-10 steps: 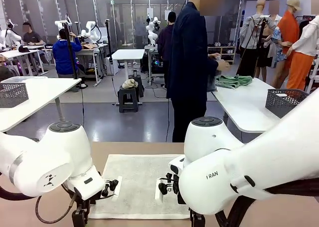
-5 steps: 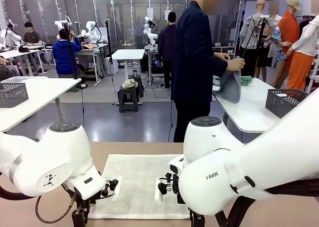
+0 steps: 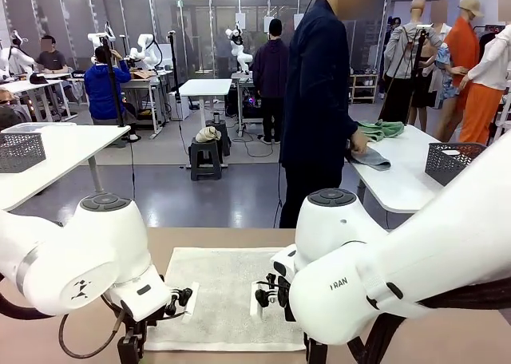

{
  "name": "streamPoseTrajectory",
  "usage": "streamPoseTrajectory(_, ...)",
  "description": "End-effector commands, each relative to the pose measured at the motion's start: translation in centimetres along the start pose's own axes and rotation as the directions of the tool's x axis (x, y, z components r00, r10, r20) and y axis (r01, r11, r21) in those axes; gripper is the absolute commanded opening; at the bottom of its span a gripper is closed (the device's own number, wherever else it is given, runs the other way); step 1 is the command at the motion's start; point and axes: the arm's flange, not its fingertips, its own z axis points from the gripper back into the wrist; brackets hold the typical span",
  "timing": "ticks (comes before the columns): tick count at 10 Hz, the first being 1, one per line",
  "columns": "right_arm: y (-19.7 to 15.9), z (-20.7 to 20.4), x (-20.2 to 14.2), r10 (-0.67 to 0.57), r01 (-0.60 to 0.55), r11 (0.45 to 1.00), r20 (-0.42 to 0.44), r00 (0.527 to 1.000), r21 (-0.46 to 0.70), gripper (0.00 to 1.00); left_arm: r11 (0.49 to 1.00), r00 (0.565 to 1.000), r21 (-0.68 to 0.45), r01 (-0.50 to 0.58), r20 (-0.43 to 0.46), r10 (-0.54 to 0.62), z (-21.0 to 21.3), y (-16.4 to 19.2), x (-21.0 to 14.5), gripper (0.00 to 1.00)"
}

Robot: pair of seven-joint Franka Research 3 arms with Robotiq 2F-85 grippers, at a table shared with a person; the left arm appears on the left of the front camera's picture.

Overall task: Fold the towels and place them in the basket.
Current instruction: When a person lays out a Towel with hook on the table, fold it in half twice.

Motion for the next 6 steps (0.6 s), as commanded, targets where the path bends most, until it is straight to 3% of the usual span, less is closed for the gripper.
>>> streamPoseTrajectory(1, -0.90, -0.95, 0.16, 0.016, -0.016, 1.000, 0.004, 1.000, -0.023, 1.00, 1.000, 1.000, 0.000, 0.021, 0.018, -0.021, 0.72, 0.03, 0.48, 1.00)
streamPoseTrajectory(6, -1.10, -1.48, 0.43, 0.026, -0.026, 0.999, 0.001, 1.000, -0.043, 0.99, 1.000, 0.999, 0.005, 0.028, 0.022, -0.028, 0.07, 0.31, 0.52, 1.00)
